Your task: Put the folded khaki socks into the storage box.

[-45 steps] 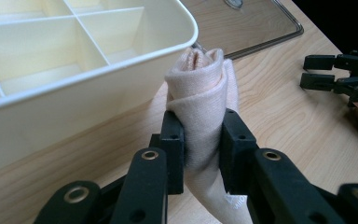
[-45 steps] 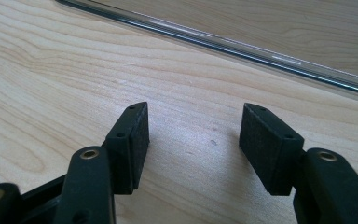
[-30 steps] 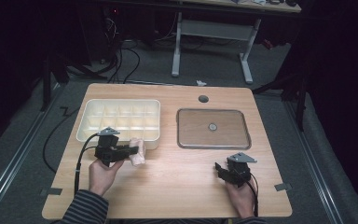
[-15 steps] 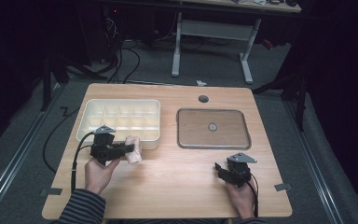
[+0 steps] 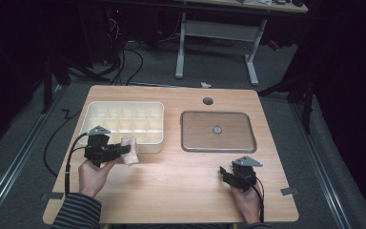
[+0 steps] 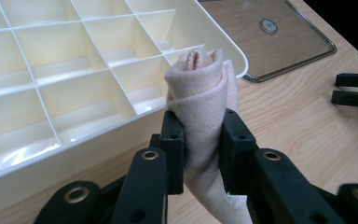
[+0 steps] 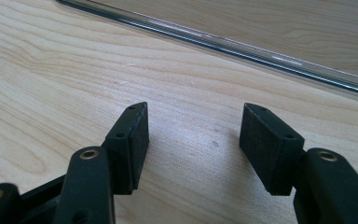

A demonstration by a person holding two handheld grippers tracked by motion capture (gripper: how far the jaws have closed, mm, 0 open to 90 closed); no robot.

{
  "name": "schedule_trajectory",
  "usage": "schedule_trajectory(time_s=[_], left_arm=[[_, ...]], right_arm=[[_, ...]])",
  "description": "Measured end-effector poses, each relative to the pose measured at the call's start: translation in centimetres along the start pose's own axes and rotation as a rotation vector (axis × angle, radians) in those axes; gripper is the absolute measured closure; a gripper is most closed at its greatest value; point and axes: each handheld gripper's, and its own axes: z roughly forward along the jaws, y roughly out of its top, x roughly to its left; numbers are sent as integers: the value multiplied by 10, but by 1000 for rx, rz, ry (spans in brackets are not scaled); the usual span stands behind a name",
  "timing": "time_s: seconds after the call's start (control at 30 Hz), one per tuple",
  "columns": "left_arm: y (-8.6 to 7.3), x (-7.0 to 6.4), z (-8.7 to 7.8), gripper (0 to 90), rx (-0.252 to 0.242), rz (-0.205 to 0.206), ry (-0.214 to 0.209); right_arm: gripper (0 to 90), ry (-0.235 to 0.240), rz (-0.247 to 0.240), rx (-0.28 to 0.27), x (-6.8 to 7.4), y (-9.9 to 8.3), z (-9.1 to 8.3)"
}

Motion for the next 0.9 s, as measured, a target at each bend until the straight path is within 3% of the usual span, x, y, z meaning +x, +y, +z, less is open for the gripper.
schedule_trajectory(time_s=[0.33,0.63,0.8,0.9], left_arm=[[2,10,-5,744,-20,-2,3],[3,19,-10,744,-36,-35,11],[10,20,-12,744,-33,-16,18],[13,22,-13,744,-42,-24,16]], right_arm=[[425,-1,3,1,0,0,0],[425,-1,1,1,0,0,0],[425,-2,3,2,0,0,0],[424,-1,0,1,0,0,0]])
